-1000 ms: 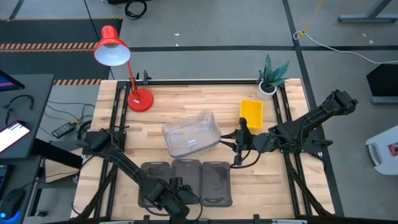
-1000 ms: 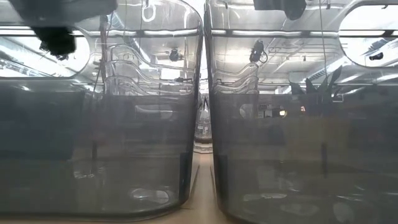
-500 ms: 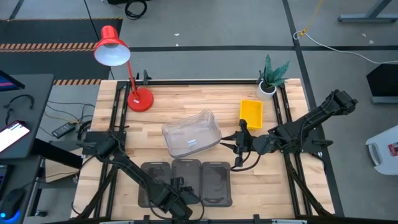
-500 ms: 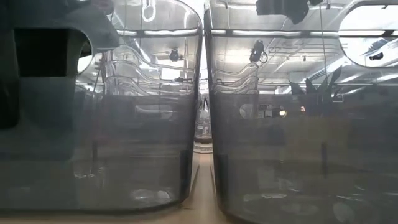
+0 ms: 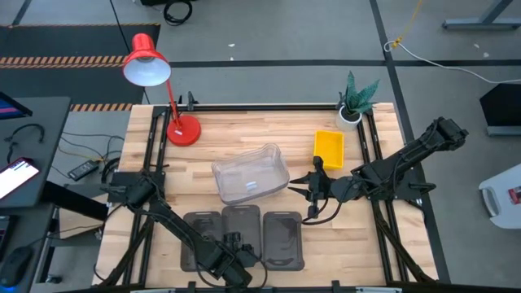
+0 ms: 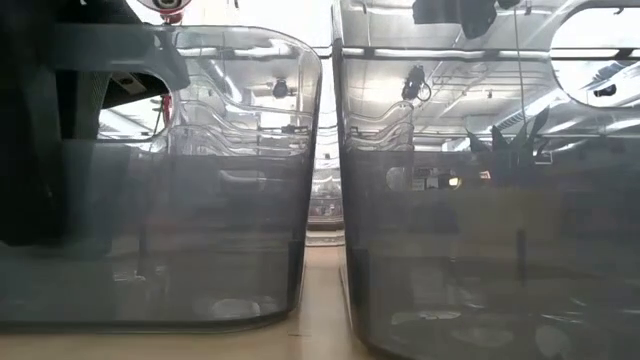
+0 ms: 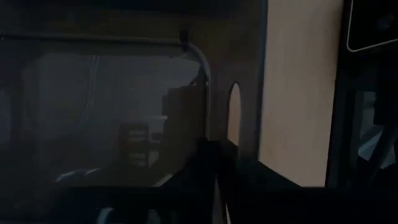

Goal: Stack baskets by color
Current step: Stack the center black bin on the left black bin

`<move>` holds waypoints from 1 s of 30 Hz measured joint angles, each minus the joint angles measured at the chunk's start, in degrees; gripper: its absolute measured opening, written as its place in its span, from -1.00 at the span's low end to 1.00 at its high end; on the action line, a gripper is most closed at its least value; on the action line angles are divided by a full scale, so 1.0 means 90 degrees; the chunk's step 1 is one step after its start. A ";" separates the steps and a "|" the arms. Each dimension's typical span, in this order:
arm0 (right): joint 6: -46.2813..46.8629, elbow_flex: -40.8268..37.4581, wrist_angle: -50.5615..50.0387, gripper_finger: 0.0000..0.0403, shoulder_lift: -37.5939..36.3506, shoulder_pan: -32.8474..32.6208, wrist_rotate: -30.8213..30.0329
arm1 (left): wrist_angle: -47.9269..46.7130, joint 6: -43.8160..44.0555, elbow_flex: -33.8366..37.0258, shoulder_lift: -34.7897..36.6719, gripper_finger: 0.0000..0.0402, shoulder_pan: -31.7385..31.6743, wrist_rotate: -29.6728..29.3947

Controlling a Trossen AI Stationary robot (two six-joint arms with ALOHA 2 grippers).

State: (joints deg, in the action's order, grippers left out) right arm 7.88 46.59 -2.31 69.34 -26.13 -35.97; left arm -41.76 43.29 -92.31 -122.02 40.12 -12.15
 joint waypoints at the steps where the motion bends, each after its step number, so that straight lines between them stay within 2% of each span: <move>1: -0.0004 0.0000 0.0001 -0.59 0.0000 0.0000 0.0000 | -0.0016 -0.0002 0.0000 -0.0002 -0.93 0.0000 0.0007; 11: -0.0010 0.0000 -0.0002 -0.59 0.0000 0.0000 0.0001 | -0.0236 -0.0003 -0.0262 -0.0002 -0.96 -0.0010 0.0236; 22: -0.0021 -0.0002 -0.0151 -0.59 0.0000 0.0000 -0.0024 | -0.1800 0.0007 -0.1594 -0.0002 -0.96 0.0114 0.0209; 30: -0.0032 -0.0002 -0.0189 -0.59 0.0000 -0.0005 -0.0455 | -0.2418 0.0125 -0.2403 -0.0002 -0.96 0.0353 0.0006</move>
State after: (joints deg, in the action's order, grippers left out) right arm 7.60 46.57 -4.01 69.34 -26.17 -40.06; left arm -63.52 44.41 -113.94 -122.04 43.29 -12.09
